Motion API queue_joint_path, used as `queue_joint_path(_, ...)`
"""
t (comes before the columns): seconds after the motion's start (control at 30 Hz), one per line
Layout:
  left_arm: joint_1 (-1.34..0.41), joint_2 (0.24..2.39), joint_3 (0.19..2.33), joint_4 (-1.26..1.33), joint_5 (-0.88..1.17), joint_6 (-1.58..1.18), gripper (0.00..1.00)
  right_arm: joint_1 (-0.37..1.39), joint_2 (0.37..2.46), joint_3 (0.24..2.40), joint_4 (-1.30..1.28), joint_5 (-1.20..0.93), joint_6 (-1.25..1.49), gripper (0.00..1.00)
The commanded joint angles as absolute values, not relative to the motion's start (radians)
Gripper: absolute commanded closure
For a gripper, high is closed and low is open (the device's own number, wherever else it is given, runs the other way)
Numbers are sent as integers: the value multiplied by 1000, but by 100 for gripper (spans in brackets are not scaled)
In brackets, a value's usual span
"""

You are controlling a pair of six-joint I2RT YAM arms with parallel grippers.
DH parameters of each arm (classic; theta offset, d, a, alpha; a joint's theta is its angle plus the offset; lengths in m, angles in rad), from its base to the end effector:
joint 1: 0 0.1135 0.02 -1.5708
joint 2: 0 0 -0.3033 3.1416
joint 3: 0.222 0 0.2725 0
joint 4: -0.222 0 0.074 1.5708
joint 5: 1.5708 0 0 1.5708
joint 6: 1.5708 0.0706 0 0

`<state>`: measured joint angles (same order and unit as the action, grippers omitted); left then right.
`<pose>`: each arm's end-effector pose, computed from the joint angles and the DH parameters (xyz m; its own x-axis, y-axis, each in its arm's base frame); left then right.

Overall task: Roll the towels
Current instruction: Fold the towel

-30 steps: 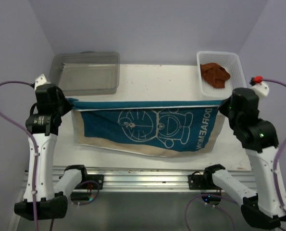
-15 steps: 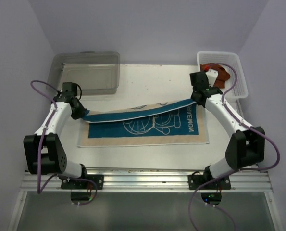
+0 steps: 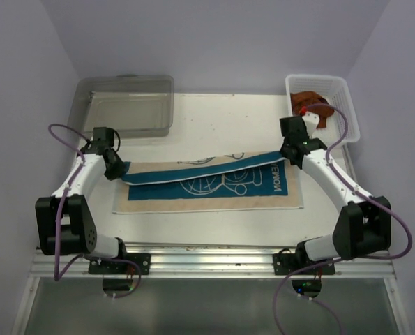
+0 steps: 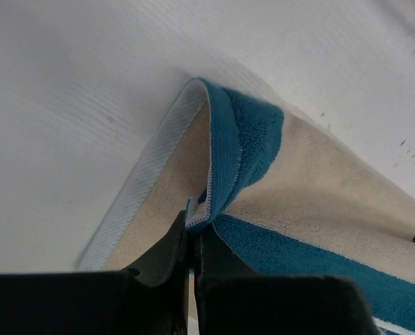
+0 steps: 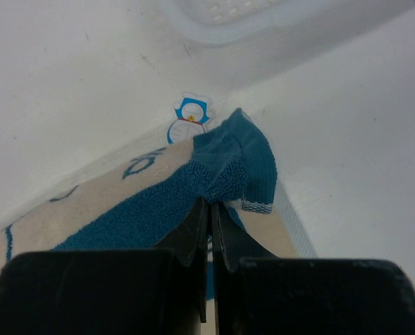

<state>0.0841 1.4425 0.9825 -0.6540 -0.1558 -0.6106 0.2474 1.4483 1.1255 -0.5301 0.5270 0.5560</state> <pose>0.3074 0.0369 0.2211 -0.6460 -0.6229 -0.4412 -0.6366 0.7586 -0.1388 0.3411 0.0495 0.2854 -0.5627 0.3284 -0.7587 0.4781 0.8779 0.0254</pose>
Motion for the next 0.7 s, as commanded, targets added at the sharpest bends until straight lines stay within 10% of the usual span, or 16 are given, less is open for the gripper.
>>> queue_joint_path(0.0,94,1373,911,-632,-149,-584,100,242,1358,1051,-570,512,557,100)
queue_joint_path(0.67,100,1299,810,-686,-78,-589,100,241,1152,730,-693,393,775,100)
